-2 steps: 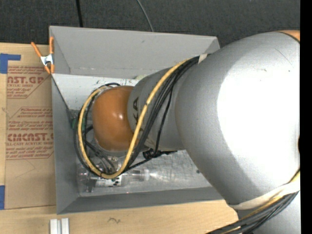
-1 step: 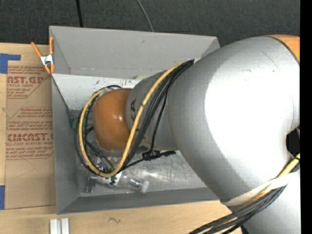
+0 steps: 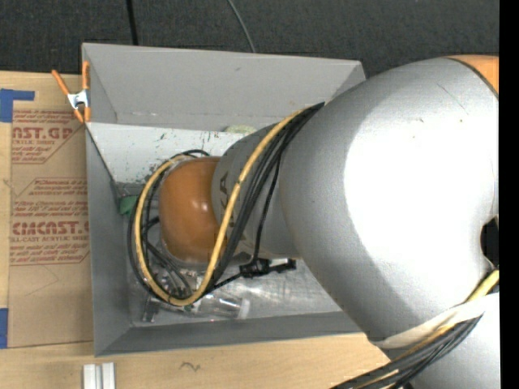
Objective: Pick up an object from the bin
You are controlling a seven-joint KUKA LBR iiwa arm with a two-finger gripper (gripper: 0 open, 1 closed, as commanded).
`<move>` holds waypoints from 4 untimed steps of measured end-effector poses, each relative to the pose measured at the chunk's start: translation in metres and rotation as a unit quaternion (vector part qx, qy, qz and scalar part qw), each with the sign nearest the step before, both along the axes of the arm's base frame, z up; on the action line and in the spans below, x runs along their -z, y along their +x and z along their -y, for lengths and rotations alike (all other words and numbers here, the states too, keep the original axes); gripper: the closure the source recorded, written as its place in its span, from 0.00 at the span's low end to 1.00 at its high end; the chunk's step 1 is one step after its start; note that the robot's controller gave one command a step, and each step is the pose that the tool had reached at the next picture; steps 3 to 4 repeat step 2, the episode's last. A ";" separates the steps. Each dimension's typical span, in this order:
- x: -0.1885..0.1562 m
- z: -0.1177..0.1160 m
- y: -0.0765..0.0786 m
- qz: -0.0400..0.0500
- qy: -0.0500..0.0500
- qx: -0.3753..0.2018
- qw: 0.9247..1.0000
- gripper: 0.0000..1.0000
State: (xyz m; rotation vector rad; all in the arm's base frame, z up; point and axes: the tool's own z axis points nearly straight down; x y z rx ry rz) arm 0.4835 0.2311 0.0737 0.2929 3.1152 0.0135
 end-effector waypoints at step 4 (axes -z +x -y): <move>-0.007 0.000 -0.002 -0.005 -0.002 0.000 1.000 1.00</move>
Offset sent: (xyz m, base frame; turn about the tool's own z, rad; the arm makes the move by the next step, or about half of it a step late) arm -0.0001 0.0001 0.0372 -0.0001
